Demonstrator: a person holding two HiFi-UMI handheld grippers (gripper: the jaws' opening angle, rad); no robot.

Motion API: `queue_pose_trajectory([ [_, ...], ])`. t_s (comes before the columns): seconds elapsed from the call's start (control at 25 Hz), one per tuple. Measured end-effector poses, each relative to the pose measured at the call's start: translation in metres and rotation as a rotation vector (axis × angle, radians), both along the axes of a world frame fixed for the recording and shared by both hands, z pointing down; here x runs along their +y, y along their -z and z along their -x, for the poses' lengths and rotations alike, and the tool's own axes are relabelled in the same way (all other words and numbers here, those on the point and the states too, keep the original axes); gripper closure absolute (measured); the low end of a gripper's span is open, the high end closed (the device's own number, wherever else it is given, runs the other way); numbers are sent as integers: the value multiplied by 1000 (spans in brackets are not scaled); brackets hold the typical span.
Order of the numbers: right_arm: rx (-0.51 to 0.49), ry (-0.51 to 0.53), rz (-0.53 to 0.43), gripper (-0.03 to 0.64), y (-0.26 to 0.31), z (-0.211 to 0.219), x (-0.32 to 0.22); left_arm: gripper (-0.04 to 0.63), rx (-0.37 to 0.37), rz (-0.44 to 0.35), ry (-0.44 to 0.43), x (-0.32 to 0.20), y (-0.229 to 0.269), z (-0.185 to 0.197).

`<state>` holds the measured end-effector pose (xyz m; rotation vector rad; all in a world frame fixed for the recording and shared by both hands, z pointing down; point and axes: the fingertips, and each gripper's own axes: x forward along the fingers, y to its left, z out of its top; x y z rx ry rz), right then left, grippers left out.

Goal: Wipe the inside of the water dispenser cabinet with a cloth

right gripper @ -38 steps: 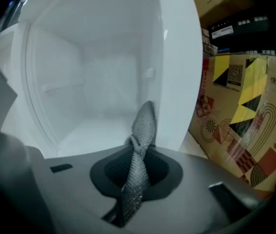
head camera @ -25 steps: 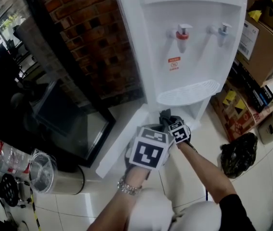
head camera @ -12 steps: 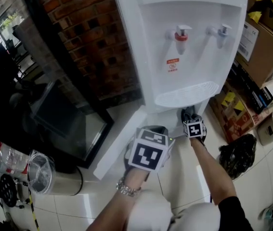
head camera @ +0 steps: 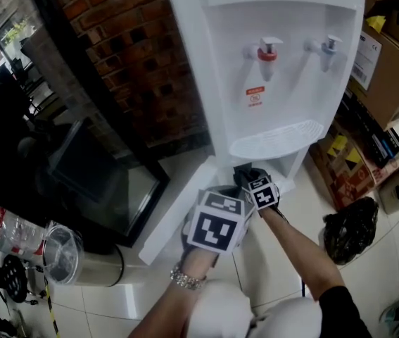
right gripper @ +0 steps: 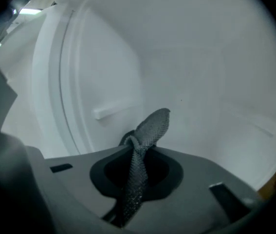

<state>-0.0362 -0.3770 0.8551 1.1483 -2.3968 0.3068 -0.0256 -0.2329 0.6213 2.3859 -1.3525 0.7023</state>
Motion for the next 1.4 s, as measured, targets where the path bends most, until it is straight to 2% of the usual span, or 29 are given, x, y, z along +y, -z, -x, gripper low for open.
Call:
queue_pose_trajectory([
  [0.08, 9, -16, 27, 588, -10, -6, -3, 594, 0, 0, 1, 0, 0, 1],
  [0.2, 27, -162, 96, 588, -39, -57, -20, 594, 0, 0, 3, -1, -1, 2],
  [0.32, 56, -331, 82, 588, -30, -115, -33, 594, 2, 3, 1, -2, -2, 0],
  [0.4, 60, -368, 62, 588, -22, -133, -34, 594, 3, 4, -6, -2, -3, -3],
  [0.64, 52, -306, 48, 588, -22, -104, -29, 594, 6, 6, -17, -2, -3, -7],
  [0.72, 40, -228, 31, 588, -21, -73, -23, 594, 7, 4, -10, -2, -3, -4],
  [0.88, 12, 0, -13, 588, -3, -1, 4, 594, 9, 3, -8, -1, -2, -2],
  [1.0, 23, 53, 2, 588, -6, 12, 12, 594, 7, 4, -7, -1, -2, 0],
  [1.12, 38, -42, 34, 588, -27, -21, -5, 594, 11, 2, -6, -1, -1, 1],
  [1.2, 56, -144, 57, 588, -33, -61, -17, 594, 12, 0, -8, -1, -1, 0],
  [1.32, 56, -317, 142, 588, -50, -124, -27, 594, 14, 1, -10, -3, -2, -2],
  [1.4, 48, -361, 165, 589, -54, -142, -28, 594, 15, 3, -18, -3, -2, -6],
])
